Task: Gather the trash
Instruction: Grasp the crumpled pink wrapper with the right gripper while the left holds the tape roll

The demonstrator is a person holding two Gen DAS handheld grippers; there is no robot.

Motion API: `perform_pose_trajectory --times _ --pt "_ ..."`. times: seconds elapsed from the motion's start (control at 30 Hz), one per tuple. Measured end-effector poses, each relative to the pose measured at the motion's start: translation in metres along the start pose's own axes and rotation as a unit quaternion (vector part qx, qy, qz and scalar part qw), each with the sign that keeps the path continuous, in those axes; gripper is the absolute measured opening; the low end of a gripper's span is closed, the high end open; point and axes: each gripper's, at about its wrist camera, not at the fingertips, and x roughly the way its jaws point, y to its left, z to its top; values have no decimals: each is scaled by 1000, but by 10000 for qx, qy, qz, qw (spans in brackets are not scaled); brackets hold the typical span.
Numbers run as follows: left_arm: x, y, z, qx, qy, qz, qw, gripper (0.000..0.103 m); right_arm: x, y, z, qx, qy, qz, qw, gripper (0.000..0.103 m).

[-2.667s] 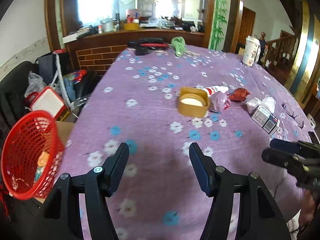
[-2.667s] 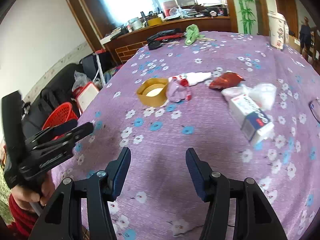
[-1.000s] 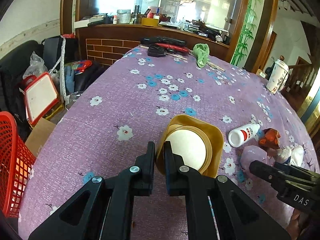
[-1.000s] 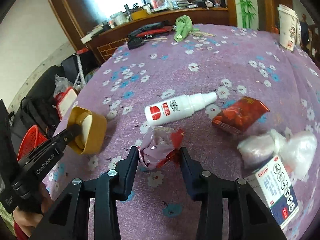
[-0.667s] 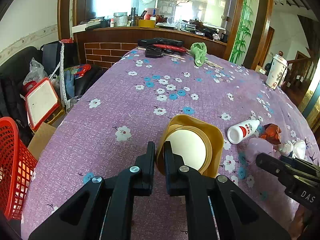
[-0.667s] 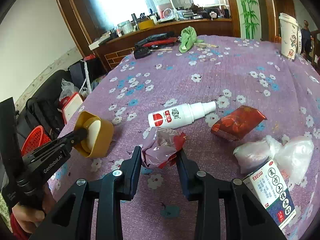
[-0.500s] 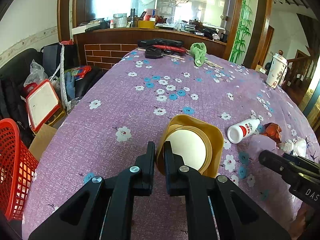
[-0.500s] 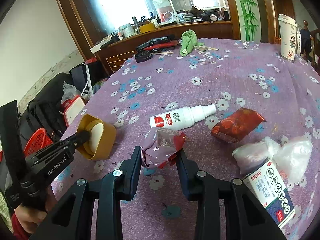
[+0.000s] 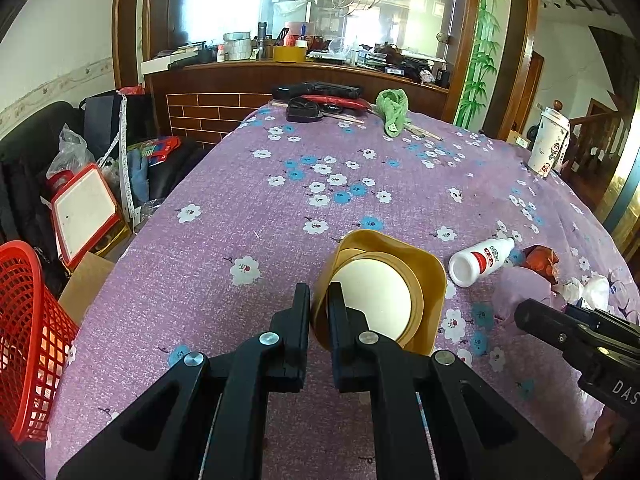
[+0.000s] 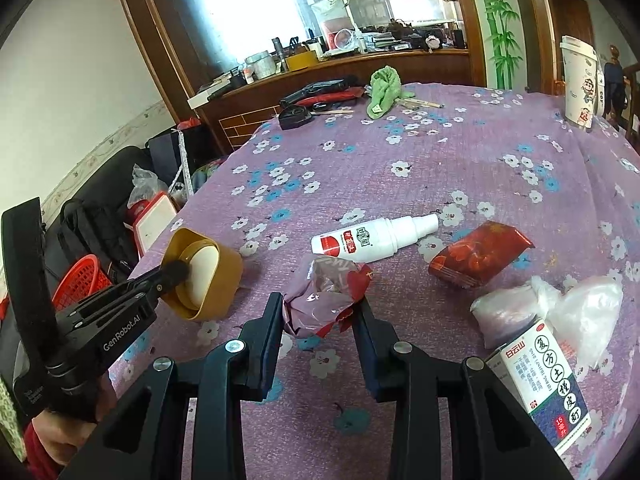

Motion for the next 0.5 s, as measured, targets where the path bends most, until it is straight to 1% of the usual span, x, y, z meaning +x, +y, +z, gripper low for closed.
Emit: perform_pose_trajectory --times 0.5 --pt "0 -1 0 -3 -9 9 10000 8 0 5 -1 -101 -15 66 9999 37"
